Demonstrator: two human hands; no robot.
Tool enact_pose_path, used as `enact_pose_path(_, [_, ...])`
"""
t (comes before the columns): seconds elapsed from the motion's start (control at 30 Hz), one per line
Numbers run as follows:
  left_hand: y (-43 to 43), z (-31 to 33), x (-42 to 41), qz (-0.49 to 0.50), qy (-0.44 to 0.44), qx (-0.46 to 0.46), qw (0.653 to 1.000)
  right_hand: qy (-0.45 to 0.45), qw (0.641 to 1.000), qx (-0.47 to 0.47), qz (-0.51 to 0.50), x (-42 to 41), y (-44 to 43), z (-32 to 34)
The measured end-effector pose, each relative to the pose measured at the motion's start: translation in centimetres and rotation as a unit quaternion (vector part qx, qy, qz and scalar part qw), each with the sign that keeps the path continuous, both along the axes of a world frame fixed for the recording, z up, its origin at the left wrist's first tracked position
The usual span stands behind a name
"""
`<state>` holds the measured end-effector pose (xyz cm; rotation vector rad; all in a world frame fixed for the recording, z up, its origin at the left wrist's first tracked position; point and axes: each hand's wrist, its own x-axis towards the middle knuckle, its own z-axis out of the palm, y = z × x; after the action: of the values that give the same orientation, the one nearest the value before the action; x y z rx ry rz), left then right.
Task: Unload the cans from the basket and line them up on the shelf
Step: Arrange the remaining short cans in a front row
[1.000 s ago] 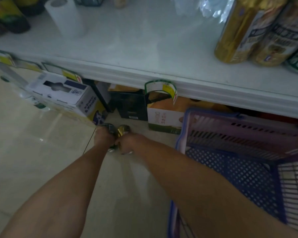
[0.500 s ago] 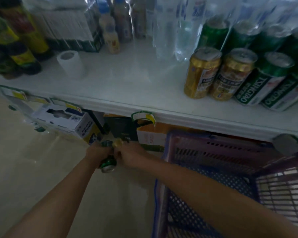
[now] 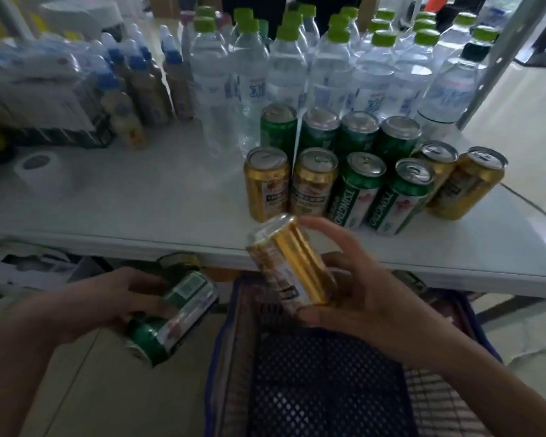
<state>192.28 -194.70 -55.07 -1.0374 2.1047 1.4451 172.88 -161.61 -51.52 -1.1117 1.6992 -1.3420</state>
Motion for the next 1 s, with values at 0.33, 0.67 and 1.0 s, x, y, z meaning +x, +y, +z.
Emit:
enact_pose_path(0.33, [11.2,5.9,-10.9,-0.12,0.351,0.113,0.922,0.017,0.975,-0.049,-0.216,-4.3,8.0,-0.9])
enact_pose_path(0.67, [20.3,4.1,-17.0,-0.109,0.413,0.048,0.903,0.056,0.946,-0.022,-0.32,-9.2,13.8,0.4])
enact_pose_path(1.0, [22.5,4.8,-17.9,-0.109,0.398,-0.043,0.91,0.141,0.883,-0.102,-0.437,-12.0,16.3,1.1])
